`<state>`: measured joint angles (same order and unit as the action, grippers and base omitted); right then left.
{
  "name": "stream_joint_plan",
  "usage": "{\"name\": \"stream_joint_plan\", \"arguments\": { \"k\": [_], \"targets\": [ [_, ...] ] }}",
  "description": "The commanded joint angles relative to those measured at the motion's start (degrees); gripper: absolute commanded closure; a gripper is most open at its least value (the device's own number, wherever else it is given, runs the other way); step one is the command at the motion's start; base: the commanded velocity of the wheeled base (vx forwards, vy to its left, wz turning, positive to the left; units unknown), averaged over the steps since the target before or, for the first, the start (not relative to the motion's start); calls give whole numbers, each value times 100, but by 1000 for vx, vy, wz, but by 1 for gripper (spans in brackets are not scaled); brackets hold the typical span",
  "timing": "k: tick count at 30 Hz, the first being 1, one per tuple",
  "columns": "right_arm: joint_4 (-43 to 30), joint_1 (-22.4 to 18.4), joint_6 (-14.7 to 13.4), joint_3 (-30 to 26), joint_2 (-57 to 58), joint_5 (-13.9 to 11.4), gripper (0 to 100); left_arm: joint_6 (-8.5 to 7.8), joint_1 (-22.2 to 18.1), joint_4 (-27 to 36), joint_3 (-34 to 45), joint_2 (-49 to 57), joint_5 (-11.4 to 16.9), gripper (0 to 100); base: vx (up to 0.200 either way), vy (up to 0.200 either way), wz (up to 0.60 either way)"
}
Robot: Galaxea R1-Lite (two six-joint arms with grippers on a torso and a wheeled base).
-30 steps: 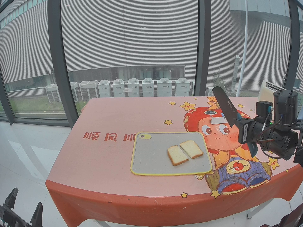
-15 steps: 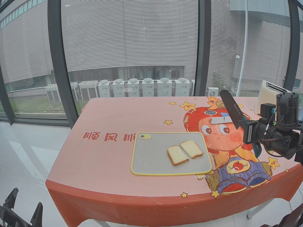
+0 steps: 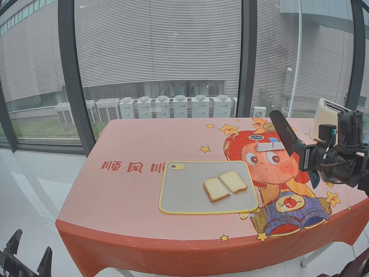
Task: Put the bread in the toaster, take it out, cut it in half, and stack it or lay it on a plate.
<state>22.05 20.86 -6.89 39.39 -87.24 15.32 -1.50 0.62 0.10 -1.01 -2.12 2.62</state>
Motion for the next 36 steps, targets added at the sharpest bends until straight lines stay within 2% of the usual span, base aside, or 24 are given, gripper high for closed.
{"name": "stream_joint_plan", "arguments": {
  "k": [1,14,36],
  "targets": [
    [10,-82,3,60,-232,-29,100,1,-1,-1,101,-16,2,0,0,0,0],
    [10,-398,21,385,-821,-29,100,1,-1,-1,101,-16,-7,0,0,0,0],
    [18,-609,21,429,-1217,-38,100,1,-1,-1,101,-16,2,0,0,0,0]
  ]
}}
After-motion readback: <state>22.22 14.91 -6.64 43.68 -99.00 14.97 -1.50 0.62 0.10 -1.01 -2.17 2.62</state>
